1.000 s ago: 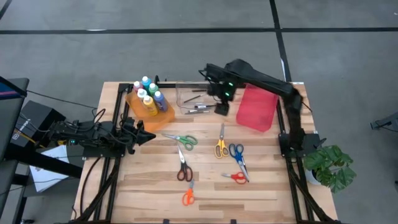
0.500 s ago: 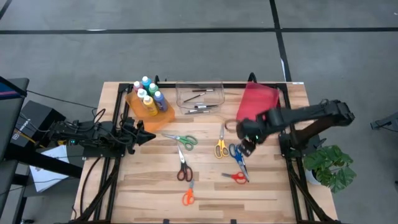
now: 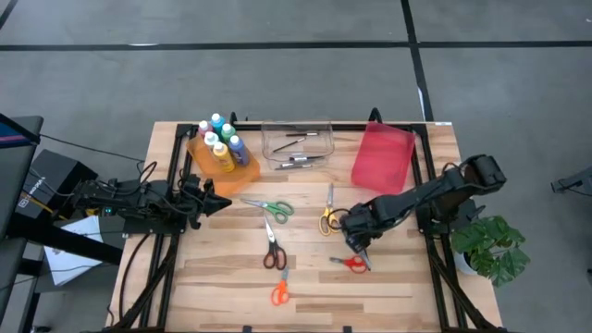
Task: Pick & Place Paint Supplies
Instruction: Put the brush into the transparent container
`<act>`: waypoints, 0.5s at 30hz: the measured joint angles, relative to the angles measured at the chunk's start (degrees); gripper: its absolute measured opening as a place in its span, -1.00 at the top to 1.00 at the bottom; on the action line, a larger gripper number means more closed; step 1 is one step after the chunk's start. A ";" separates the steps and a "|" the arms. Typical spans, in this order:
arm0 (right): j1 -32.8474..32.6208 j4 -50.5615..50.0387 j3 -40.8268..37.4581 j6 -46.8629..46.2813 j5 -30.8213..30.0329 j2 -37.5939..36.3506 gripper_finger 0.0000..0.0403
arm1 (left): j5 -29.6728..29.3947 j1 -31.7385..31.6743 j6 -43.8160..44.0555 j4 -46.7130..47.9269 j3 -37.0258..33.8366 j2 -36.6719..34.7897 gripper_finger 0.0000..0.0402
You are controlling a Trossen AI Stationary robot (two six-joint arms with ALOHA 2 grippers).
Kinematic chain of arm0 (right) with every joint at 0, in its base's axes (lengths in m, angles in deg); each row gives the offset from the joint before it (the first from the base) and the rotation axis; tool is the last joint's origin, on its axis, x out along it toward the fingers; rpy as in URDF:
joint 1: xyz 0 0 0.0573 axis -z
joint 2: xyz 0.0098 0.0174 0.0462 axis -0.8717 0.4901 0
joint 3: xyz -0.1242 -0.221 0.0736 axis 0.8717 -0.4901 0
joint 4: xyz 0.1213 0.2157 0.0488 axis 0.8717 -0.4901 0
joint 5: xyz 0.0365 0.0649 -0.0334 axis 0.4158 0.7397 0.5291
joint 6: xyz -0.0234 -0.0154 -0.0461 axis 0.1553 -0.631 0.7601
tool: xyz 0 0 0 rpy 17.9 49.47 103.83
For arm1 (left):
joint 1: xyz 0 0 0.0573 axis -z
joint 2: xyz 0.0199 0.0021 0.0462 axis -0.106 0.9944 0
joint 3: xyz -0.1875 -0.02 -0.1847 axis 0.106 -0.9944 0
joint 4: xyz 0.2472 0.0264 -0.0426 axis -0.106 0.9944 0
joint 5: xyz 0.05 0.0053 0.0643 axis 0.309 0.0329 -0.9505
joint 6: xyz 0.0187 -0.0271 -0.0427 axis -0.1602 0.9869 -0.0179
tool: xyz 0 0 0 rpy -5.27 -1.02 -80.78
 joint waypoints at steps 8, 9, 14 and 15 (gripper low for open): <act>-1.60 7.84 -4.92 -4.00 -1.70 0.90 -0.01 | 0.00 0.01 0.00 -0.01 0.00 0.00 0.97; -1.77 8.29 -5.29 -4.59 -1.97 0.84 -0.01 | -0.02 0.00 0.00 -0.02 0.02 0.00 0.97; -2.25 10.07 -7.22 -6.93 -2.68 0.53 0.02 | 0.00 0.00 0.02 -0.02 0.00 0.00 0.97; -2.25 10.03 -7.38 -8.16 -2.66 0.58 0.04 | 0.00 0.00 0.01 -0.02 0.01 0.00 0.97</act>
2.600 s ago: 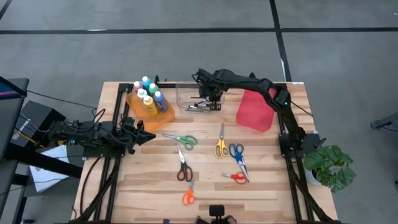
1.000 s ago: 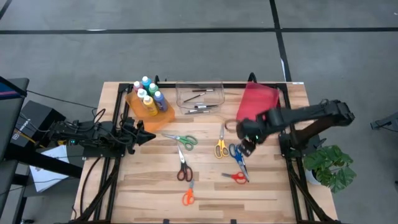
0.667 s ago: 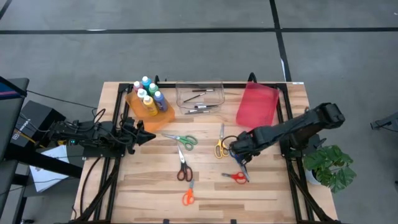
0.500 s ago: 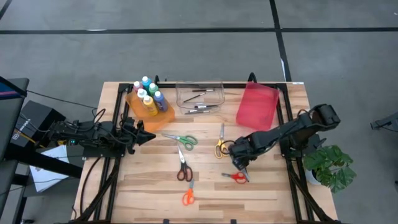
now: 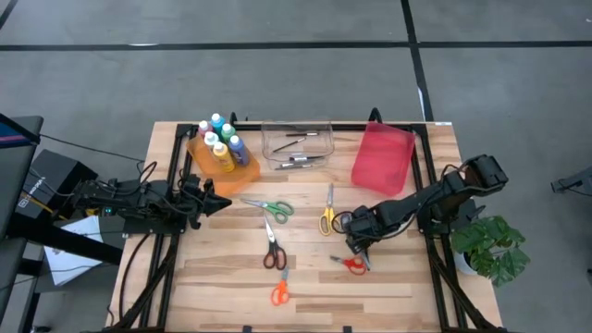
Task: Pick & Place Paint Supplies
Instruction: Put the brush into the transparent container
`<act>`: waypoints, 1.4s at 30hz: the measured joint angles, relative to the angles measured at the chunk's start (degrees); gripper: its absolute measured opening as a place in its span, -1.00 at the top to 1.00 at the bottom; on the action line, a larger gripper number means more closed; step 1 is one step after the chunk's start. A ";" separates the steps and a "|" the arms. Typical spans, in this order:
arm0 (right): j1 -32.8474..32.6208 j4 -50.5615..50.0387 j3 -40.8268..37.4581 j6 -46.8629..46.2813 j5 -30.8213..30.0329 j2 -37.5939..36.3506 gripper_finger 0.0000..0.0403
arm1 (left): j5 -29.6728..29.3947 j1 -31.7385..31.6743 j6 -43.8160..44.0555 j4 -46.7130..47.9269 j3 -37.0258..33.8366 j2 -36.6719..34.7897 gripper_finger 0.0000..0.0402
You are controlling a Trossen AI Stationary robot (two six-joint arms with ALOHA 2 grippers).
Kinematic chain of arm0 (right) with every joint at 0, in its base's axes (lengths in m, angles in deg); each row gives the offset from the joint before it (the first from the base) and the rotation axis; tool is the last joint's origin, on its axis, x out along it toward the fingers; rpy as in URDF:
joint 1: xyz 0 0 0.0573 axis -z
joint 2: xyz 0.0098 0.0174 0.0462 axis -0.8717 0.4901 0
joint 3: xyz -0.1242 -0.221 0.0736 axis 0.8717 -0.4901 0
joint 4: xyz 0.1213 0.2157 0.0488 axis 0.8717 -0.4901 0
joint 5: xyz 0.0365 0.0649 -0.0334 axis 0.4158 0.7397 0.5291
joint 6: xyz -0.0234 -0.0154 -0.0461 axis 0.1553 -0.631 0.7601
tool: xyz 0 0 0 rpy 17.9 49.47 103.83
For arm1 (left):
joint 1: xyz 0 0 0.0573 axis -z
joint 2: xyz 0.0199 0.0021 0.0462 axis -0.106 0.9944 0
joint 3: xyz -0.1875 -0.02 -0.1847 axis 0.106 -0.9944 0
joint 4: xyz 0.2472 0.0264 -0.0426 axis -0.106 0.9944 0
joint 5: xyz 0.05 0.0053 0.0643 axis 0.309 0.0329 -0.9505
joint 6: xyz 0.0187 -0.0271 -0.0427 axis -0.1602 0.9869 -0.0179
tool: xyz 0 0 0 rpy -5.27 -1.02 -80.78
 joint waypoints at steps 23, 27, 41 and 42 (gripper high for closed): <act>-1.51 -1.45 -0.37 -3.63 0.01 -1.32 0.98 | 0.00 0.00 0.01 0.00 0.01 0.00 0.97; -1.64 -2.82 -0.79 -3.01 0.56 -5.06 0.99 | -0.01 0.00 0.01 0.00 0.01 0.00 0.97; -1.63 8.75 -0.47 2.37 -5.41 -23.62 1.00 | 0.00 0.00 0.00 0.00 0.01 0.00 0.97; -1.22 11.30 -0.41 3.54 -5.97 -24.85 1.00 | -0.02 0.02 0.01 0.00 -0.01 0.00 0.97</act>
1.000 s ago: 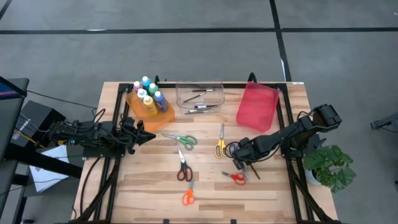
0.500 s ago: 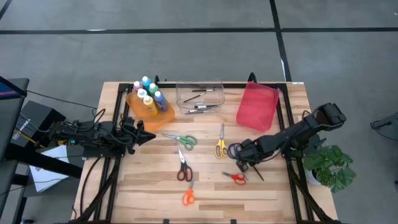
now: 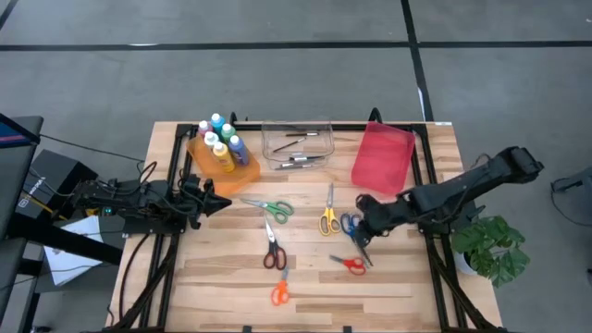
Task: Pick & Place Paint Supplies
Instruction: Put the brush into the transparent container
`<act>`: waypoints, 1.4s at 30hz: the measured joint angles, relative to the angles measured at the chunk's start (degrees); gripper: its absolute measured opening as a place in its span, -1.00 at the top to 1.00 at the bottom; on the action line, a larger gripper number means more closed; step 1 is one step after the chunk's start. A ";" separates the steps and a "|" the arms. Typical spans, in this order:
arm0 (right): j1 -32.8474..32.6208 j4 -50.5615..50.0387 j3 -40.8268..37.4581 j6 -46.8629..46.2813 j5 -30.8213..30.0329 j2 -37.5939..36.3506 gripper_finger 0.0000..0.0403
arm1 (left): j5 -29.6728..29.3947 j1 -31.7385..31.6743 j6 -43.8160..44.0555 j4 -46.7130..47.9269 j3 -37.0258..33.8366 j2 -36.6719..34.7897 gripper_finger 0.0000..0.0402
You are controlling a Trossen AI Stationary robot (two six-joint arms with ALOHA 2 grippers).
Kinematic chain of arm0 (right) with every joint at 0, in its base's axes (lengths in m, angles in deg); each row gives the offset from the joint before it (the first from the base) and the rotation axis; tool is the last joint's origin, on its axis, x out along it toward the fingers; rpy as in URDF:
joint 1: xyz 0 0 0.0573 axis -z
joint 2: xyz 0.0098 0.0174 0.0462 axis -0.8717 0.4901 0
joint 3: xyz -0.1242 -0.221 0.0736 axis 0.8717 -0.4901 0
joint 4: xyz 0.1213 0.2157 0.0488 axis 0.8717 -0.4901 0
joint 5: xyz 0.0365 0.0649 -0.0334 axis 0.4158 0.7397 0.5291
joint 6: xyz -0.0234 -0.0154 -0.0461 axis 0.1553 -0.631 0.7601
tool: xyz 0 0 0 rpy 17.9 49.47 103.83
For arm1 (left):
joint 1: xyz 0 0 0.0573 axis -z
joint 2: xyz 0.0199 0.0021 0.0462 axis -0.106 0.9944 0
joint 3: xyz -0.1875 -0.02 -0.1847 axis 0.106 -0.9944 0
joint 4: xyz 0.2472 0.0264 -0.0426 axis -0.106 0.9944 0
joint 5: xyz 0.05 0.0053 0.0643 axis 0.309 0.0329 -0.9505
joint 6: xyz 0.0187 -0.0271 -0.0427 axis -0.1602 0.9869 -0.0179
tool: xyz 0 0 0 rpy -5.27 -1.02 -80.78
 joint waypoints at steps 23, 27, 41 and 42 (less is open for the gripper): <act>34.24 15.57 22.77 49.56 7.95 19.71 0.98 | 0.02 -0.02 -0.01 0.00 0.01 0.00 0.97; 39.17 9.10 36.15 62.70 7.75 28.94 0.99 | 0.01 -0.02 -0.01 0.00 0.02 0.00 0.97; 46.18 -19.88 73.24 92.82 3.48 58.36 0.99 | 0.01 -0.01 -0.01 0.00 0.00 0.00 0.97; 46.16 -21.02 73.75 94.86 3.54 59.68 0.99 | 0.01 -0.02 0.01 0.02 0.00 0.00 0.97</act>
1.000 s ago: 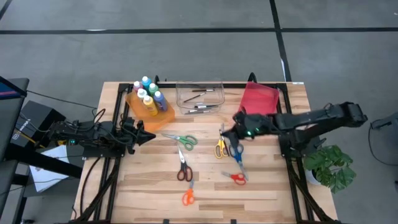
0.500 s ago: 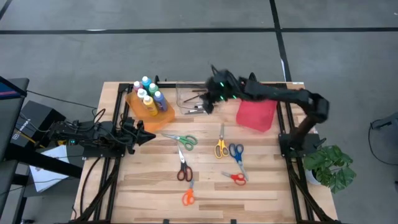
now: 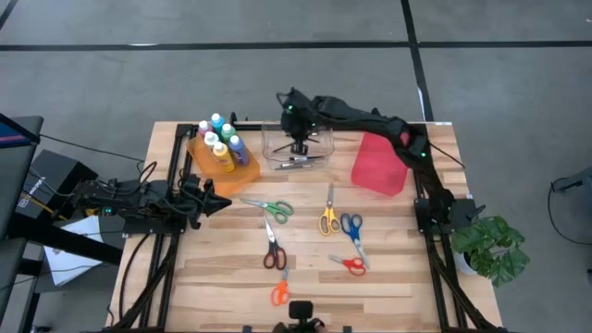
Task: Pick & Place Paint Supplies
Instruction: Put the brush into the transparent container, then put the blue scissor into the red bin
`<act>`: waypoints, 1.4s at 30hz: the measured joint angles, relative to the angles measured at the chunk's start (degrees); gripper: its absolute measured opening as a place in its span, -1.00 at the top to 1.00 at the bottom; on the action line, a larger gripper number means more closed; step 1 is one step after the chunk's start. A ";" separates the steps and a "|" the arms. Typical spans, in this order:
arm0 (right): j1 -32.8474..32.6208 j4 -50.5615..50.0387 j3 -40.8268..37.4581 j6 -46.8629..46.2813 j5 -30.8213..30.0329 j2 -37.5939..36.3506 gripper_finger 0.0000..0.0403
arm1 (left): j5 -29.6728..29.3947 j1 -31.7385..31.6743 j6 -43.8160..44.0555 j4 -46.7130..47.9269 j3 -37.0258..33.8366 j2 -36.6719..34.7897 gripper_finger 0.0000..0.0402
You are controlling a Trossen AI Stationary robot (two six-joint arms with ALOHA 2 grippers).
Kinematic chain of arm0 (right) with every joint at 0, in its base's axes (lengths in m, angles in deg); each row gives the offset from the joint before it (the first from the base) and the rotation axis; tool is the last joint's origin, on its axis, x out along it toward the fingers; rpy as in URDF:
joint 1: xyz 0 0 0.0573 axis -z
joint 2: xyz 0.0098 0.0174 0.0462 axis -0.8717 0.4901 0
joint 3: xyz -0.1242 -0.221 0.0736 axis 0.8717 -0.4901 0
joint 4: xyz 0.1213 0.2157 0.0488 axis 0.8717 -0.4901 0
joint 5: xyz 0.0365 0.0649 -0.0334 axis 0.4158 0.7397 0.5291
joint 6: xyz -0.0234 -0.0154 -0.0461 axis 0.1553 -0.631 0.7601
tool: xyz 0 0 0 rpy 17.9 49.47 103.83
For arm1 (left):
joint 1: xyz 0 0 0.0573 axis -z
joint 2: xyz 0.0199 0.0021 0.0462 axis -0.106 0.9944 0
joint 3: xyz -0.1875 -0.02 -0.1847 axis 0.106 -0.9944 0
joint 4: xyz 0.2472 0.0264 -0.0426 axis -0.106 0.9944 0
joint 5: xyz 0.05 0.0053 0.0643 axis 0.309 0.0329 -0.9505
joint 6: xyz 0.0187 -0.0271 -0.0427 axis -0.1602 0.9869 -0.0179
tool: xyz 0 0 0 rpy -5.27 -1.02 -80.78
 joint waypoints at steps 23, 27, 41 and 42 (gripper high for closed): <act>0.28 -6.05 0.53 6.69 2.97 5.62 0.62 | 0.00 0.01 -0.02 -0.02 0.00 0.00 0.97; 0.48 -8.96 2.85 3.41 2.61 5.65 0.37 | 0.00 0.02 -0.01 -0.02 0.02 0.00 0.97; -2.39 -31.62 7.94 -18.30 5.59 -4.94 -0.21 | 0.03 0.00 -0.02 0.29 0.04 0.00 0.97; -3.30 -31.53 5.38 -20.23 5.56 -6.79 -0.19 | 0.03 0.00 -0.01 0.30 0.04 0.00 0.97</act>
